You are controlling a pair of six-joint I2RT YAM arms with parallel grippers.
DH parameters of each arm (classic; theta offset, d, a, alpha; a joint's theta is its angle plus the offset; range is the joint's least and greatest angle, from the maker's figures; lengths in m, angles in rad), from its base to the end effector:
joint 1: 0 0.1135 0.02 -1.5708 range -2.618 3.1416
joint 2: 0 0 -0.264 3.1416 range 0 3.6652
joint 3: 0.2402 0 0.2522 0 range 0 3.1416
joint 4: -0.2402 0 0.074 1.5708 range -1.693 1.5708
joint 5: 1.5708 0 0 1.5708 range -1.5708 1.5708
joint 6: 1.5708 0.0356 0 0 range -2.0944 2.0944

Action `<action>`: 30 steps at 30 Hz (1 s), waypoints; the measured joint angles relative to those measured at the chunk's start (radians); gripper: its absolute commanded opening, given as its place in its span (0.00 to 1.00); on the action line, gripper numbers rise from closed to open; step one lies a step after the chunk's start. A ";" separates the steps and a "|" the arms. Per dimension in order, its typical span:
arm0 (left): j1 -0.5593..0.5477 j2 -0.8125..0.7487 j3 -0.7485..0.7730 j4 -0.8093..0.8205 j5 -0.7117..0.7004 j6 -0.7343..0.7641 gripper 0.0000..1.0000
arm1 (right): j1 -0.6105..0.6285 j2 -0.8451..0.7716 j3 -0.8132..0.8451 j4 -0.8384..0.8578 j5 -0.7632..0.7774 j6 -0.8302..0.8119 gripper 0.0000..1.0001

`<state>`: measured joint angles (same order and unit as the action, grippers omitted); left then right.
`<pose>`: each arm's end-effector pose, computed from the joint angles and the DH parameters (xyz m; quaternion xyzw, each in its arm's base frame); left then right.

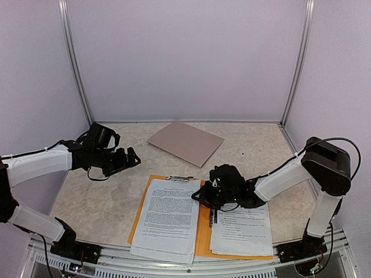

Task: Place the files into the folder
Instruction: Place the file in the spring clip on the folder.

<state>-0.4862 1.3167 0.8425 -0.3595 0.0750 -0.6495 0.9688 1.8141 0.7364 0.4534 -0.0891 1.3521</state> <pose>0.2397 -0.1297 0.2295 -0.0626 0.9302 -0.2231 0.2847 0.1906 0.2830 0.1184 0.1495 0.8768 0.4333 0.1453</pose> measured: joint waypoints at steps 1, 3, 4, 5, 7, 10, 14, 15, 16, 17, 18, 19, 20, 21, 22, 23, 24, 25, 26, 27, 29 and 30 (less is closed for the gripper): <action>0.000 0.000 0.000 0.000 0.000 0.000 0.99 | -0.001 0.005 0.005 0.001 0.000 -0.003 0.20; 0.000 0.000 0.000 0.000 0.000 0.000 0.99 | -0.003 0.010 0.016 -0.004 0.000 -0.020 0.25; 0.000 0.000 0.000 0.000 0.000 0.000 0.99 | -0.004 0.010 0.022 -0.010 0.000 -0.025 0.27; 0.000 0.000 0.000 0.000 0.000 0.000 0.99 | -0.005 0.010 0.033 -0.023 0.003 -0.036 0.28; 0.000 0.000 0.000 0.000 0.000 0.000 0.99 | -0.005 0.009 0.050 -0.043 0.014 -0.054 0.31; 0.000 0.000 0.000 0.000 0.000 0.000 0.99 | -0.005 -0.005 0.060 -0.092 0.036 -0.086 0.37; 0.000 0.000 0.000 0.000 -0.001 0.000 0.99 | -0.004 -0.045 0.077 -0.195 0.092 -0.134 0.53; 0.000 0.000 0.000 0.000 -0.001 0.000 0.99 | -0.002 -0.061 0.083 -0.226 0.112 -0.147 0.58; 0.000 0.000 0.000 0.000 -0.001 0.000 0.99 | 0.002 -0.079 0.088 -0.253 0.132 -0.159 0.61; 0.000 0.000 0.000 0.000 -0.001 0.000 0.99 | 0.006 -0.099 0.093 -0.283 0.156 -0.176 0.66; 0.000 0.000 0.000 -0.001 -0.001 0.000 0.99 | 0.010 -0.120 0.100 -0.312 0.180 -0.195 0.72; 0.000 0.000 0.000 -0.001 -0.002 0.000 0.99 | 0.016 -0.138 0.109 -0.340 0.205 -0.216 0.83; 0.000 -0.001 0.000 -0.002 -0.005 0.001 0.99 | 0.023 -0.151 0.119 -0.361 0.225 -0.242 0.91; 0.000 -0.001 0.000 -0.005 -0.007 0.003 0.99 | 0.035 -0.166 0.134 -0.385 0.246 -0.277 0.95; 0.000 -0.001 0.000 -0.008 -0.011 0.005 0.99 | 0.049 -0.176 0.154 -0.408 0.265 -0.320 0.96; 0.000 -0.001 0.001 -0.012 -0.014 0.007 0.99 | 0.066 -0.179 0.180 -0.430 0.282 -0.369 0.96; 0.000 -0.001 0.003 -0.017 -0.016 0.010 0.99 | 0.087 -0.178 0.211 -0.450 0.291 -0.424 0.96; 0.000 -0.001 0.011 -0.028 -0.019 0.016 0.99 | 0.107 -0.176 0.241 -0.470 0.295 -0.482 0.96; 0.002 -0.001 0.018 -0.032 -0.021 0.022 0.99 | 0.127 -0.175 0.270 -0.488 0.296 -0.537 0.96; 0.003 0.000 0.028 -0.037 -0.021 0.027 0.99 | 0.147 -0.172 0.300 -0.508 0.296 -0.594 0.96; 0.010 0.007 0.049 -0.045 -0.013 0.040 0.99 | 0.185 -0.162 0.346 -0.534 0.286 -0.698 0.95; 0.016 0.017 0.065 -0.050 -0.008 0.049 0.99 | 0.203 -0.156 0.359 -0.542 0.278 -0.754 0.95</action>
<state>-0.4698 1.3338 0.9073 -0.4099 0.0673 -0.6003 1.1721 1.6577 1.0954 -0.0883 0.1886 0.5983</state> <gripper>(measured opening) 0.988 0.956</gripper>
